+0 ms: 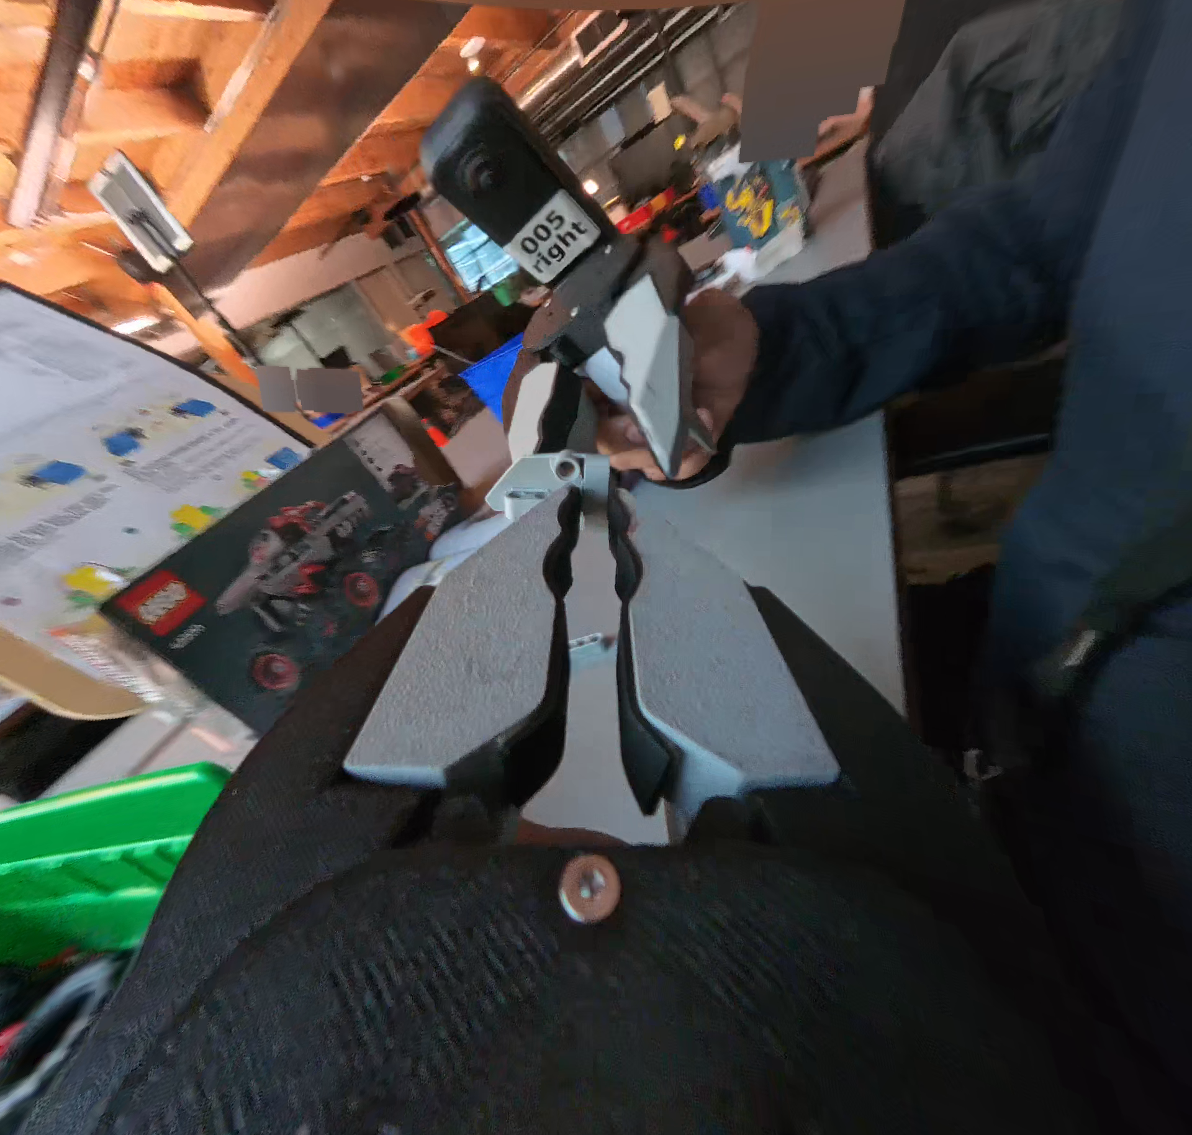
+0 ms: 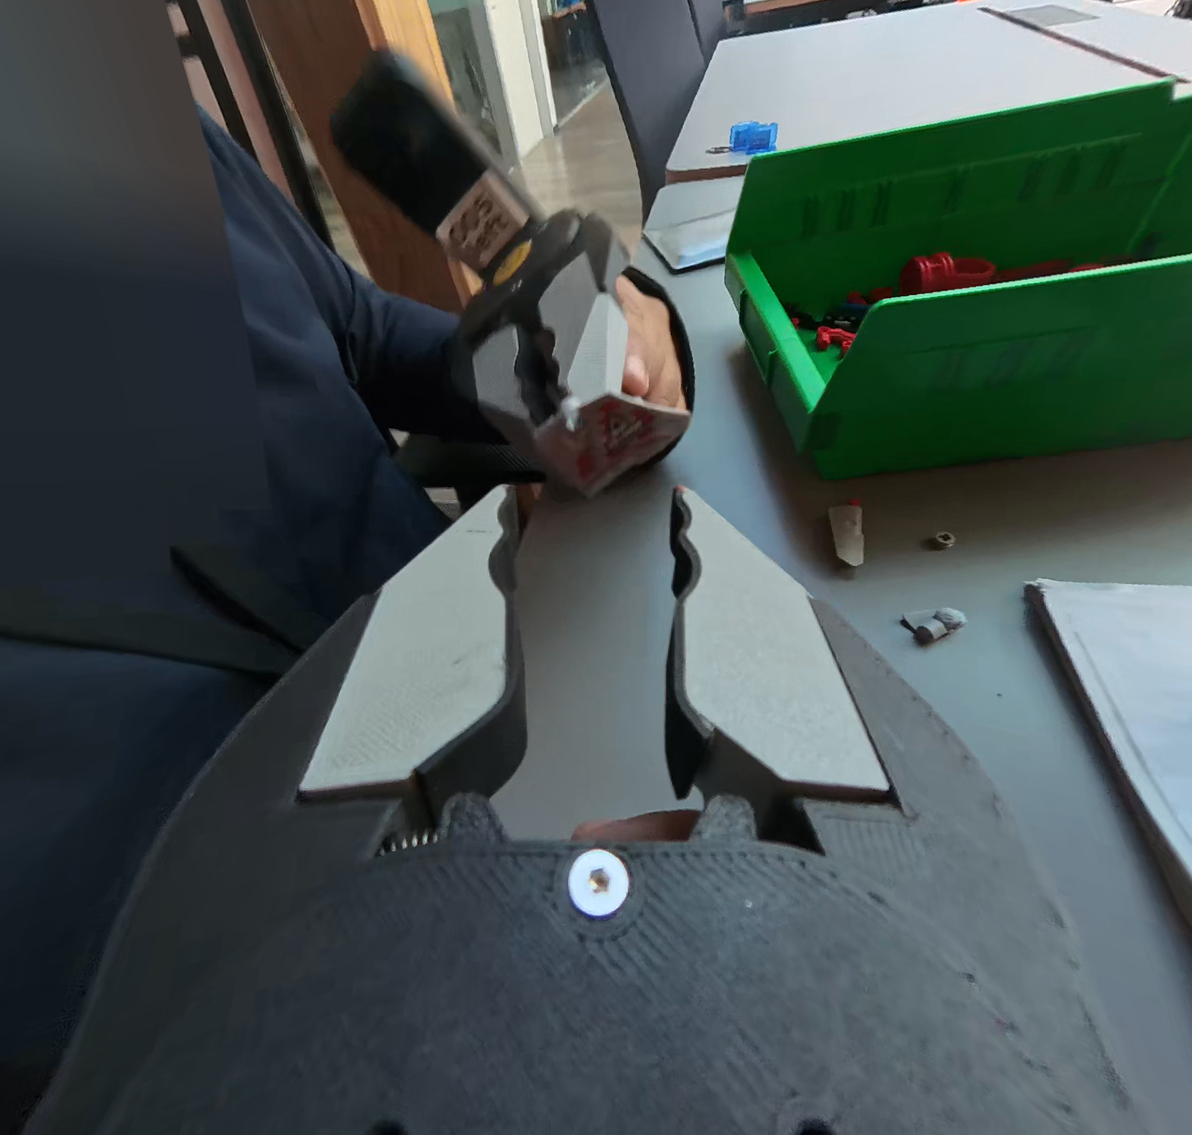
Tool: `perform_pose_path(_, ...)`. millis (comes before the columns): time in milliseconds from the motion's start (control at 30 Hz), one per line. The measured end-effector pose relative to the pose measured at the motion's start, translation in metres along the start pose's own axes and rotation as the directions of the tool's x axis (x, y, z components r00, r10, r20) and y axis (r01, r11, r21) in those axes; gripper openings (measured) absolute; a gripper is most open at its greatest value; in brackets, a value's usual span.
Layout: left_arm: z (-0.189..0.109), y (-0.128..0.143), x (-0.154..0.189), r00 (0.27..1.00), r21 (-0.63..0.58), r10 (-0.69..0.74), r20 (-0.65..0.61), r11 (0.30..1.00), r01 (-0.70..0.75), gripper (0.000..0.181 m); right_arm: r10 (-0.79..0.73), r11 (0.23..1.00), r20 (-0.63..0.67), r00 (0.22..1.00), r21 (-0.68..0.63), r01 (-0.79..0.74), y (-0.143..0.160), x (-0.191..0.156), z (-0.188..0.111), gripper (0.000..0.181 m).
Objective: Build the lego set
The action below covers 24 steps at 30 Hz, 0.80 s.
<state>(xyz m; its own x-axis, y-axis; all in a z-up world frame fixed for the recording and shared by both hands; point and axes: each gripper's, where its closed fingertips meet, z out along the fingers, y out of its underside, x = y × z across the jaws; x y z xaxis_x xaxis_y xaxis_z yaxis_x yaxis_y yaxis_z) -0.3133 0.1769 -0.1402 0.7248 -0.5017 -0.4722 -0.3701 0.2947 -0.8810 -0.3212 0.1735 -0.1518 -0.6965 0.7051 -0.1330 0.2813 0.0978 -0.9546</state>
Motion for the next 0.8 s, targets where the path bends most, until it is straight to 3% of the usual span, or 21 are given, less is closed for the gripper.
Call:
perform_pose_path(167, -0.014, -0.015, 0.011, 0.935, 0.06, -0.257, -0.246, 0.958, 0.28, 0.005, -0.048, 0.999, 0.029, 0.998, -0.001, 0.048, 0.001, -0.009, 0.001, 0.044)
perform_pose_path(333, -0.016, -0.02, 0.02, 0.842, 0.024, -0.386, -0.376, 0.905, 0.425, 0.005, -0.079, 0.996, 0.033, 0.996, 0.044, 0.078, -0.007, -0.015, 0.004, 0.041)
perform_pose_path(633, -0.016, -0.022, 0.027, 0.818, 0.009, -0.393, -0.42, 0.9, 0.436, 0.006, -0.146, 0.988, 0.008, 0.989, 0.061, 0.145, -0.013, -0.02, 0.0, 0.019)
perform_pose_path(800, -0.019, -0.025, 0.029, 0.771, -0.007, -0.435, -0.465, 0.872, 0.489, 0.007, -0.158, 0.984, 0.034, 0.987, 0.091, 0.154, -0.017, -0.025, -0.006, 0.008)
